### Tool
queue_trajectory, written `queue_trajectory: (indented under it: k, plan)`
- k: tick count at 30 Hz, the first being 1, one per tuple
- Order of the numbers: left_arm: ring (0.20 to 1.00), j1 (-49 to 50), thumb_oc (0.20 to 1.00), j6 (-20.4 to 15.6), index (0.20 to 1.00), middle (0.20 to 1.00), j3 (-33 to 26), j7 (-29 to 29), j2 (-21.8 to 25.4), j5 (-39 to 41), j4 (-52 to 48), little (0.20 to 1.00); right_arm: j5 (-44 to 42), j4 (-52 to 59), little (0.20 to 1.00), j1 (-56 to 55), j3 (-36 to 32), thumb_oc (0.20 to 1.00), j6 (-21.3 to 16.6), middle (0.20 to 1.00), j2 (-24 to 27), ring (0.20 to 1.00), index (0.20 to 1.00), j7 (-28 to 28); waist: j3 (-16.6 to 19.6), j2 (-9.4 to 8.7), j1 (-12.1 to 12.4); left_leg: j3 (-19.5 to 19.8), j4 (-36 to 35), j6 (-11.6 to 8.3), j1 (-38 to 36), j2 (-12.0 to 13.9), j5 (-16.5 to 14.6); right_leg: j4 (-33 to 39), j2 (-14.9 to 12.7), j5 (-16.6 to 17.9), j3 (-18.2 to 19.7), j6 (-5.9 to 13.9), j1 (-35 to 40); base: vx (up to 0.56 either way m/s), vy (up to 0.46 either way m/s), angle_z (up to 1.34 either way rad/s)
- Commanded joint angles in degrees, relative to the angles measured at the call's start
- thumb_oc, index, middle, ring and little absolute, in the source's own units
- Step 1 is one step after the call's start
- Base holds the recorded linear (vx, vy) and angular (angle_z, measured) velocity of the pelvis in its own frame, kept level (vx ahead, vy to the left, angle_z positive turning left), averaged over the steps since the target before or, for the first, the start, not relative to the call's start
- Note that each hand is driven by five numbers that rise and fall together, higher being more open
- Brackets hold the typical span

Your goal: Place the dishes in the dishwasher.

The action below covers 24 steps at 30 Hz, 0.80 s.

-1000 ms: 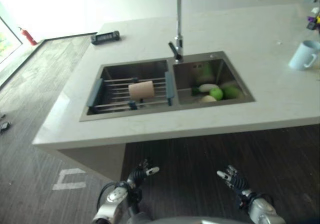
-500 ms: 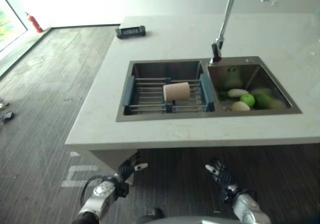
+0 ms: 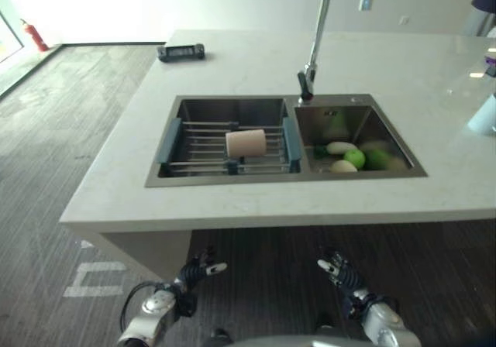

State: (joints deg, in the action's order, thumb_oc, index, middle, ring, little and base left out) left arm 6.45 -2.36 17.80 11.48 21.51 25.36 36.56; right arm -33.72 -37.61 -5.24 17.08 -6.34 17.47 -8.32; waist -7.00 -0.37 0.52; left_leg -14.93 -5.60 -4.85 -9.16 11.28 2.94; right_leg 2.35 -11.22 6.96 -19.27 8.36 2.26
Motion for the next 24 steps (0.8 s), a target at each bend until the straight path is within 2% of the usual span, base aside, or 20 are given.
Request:
queue_trajectory:
  k: [1,9,14,18,21,22,23,24]
  plan:
    - [1.000,-4.4,1.000,-1.8,1.000,1.000,-0.4,-0.5,0.4,-4.3,0.2,1.000,0.9,1.4,1.000,2.4,-0.2,1.000,0.2,1.000,-0.5,1.000,1.000,-0.3,-0.7,-0.85,0.1,-2.2,0.6,2.52,-0.6,-5.7,-4.5,-2.6,-2.6,-3.8,0.1,2.77,2.7,0.08,-0.085,-0.06]
    - [1.000,-5.1,1.000,-2.0,1.000,1.000,0.2,-0.2,-2.4,-5.1,7.1,1.000,2.0,-4.7,1.000,3.4,-0.8,1.000,0.5,1.000,0.1,1.000,1.000,-0.4,0.3,-0.93,0.2,-2.2,0.6,1.09,-1.0,-4.8,-3.9,1.1,-0.4,-4.5,0.2,1.65,6.1,0.06,-0.059,0.00]
    - [1.000,-5.9,1.000,-1.4,1.000,1.000,-0.4,-0.6,-3.8,-2.4,11.5,1.000,2.5,-8.4,1.000,3.6,-1.6,1.000,0.0,1.000,0.1,1.000,1.000,0.0,0.7,-1.14,0.1,-1.9,0.8,0.69,-1.0,-4.5,-3.7,1.6,0.4,-4.9,0.5,1.31,6.8,0.03,-0.041,0.01]
    - [1.000,-6.5,1.000,1.2,1.000,1.000,-2.6,-2.6,-6.2,3.6,19.1,1.000,2.7,-15.8,1.000,4.6,-3.3,1.000,-1.2,1.000,-0.3,1.000,1.000,0.5,1.0,-1.23,0.6,-1.4,0.9,0.54,-1.0,-4.5,-3.7,1.8,0.6,-5.0,0.5,1.24,7.1,0.04,-0.036,0.01]
    - [1.000,-6.0,1.000,3.6,1.000,1.000,-4.9,-6.6,-6.8,-0.2,27.2,1.000,1.4,-21.1,1.000,4.9,-5.2,1.000,-2.3,1.000,-0.3,1.000,1.000,0.9,1.0,-1.20,1.2,-0.6,1.0,0.47,-0.7,-4.6,-3.7,1.9,0.5,-5.0,0.4,1.36,7.2,0.02,-0.003,0.02]
    - [1.000,-5.0,1.000,9.0,1.000,1.000,-11.9,-12.3,-3.9,3.6,33.7,1.000,1.4,-23.7,1.000,4.5,-7.5,1.000,-2.3,1.000,1.1,1.000,1.000,-0.4,0.8,-0.54,0.8,-0.3,0.8,0.33,-1.0,-4.7,-3.9,1.9,0.3,-5.1,0.7,1.59,7.3,0.03,0.041,0.04]
    - [1.000,-5.0,1.000,9.2,1.000,1.000,-12.2,-12.5,-3.8,3.6,33.9,1.000,1.4,-23.7,1.000,4.5,-7.5,1.000,-2.3,1.000,1.2,1.000,1.000,-0.5,0.9,-0.54,0.8,-0.3,0.8,0.34,-0.8,-4.8,-3.8,1.9,0.2,-5.1,0.7,1.58,7.1,0.05,0.067,0.04]
    - [1.000,-4.9,1.000,9.8,1.000,1.000,-15.2,-13.7,-2.3,4.7,35.3,1.000,1.5,-23.6,1.000,4.2,-8.1,1.000,-2.0,1.000,1.7,1.000,1.000,-0.8,1.1,-0.22,0.5,-0.4,0.8,0.28,-0.8,-4.8,-3.7,1.8,0.1,-5.1,0.8,1.62,7.0,0.04,0.065,0.02]
